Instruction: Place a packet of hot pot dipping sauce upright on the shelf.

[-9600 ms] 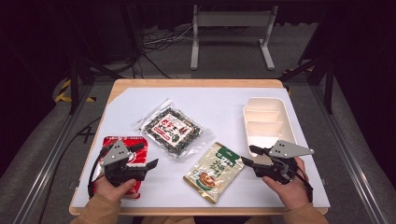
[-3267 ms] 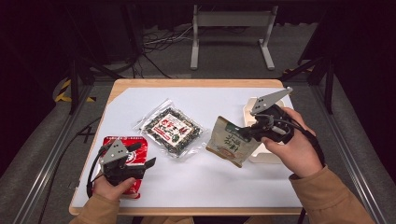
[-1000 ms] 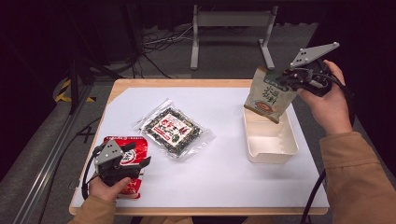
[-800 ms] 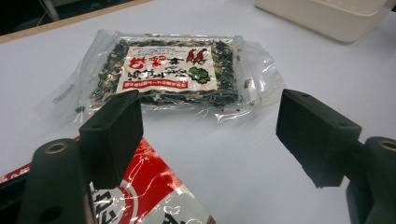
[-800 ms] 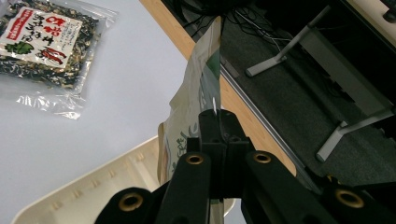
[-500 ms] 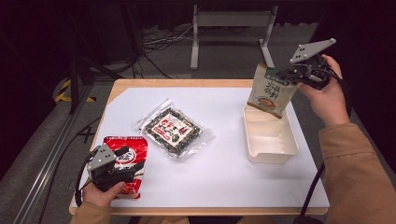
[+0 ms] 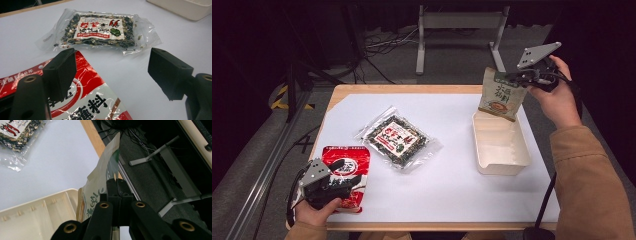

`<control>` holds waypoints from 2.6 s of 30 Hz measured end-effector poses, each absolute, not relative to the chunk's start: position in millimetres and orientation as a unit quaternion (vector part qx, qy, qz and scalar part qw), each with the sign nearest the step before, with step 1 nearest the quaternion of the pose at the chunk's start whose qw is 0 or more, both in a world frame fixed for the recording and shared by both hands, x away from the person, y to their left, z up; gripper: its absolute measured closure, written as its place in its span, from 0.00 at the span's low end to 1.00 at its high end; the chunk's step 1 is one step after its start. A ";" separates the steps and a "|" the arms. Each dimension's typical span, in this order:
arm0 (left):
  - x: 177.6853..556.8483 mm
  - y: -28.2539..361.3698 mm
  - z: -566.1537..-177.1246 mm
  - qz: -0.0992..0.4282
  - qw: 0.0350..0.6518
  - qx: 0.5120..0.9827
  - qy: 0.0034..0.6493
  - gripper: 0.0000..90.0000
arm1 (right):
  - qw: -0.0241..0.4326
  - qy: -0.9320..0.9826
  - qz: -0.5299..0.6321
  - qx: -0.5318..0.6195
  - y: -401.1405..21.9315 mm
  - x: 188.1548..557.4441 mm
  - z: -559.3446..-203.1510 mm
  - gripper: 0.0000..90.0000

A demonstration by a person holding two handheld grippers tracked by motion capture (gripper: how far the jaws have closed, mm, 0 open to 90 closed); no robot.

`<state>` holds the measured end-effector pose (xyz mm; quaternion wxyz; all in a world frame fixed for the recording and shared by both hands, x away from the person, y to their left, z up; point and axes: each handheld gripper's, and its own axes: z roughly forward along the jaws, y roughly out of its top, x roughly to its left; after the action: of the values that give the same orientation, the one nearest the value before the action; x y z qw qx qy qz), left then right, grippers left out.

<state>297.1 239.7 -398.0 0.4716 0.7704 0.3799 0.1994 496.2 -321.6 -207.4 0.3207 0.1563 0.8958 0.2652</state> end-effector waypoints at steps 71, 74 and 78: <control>306.3 233.4 -397.7 0.193 0.473 0.778 0.366 0.26 | 0.234 0.926 0.264 0.133 -292.4 512.3 -277.8 1.00; 306.7 233.2 -398.0 0.192 0.473 0.778 0.366 0.26 | 0.239 0.924 0.256 0.155 -303.2 513.9 -279.4 1.00; 307.3 232.5 -397.7 0.194 0.472 0.780 0.364 0.26 | 0.245 0.915 0.259 0.188 -315.1 514.4 -281.5 0.99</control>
<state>307.3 232.5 -397.7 0.4715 0.7796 0.3636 0.1943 514.4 -315.1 -281.5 0.2452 0.1879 0.9152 0.2588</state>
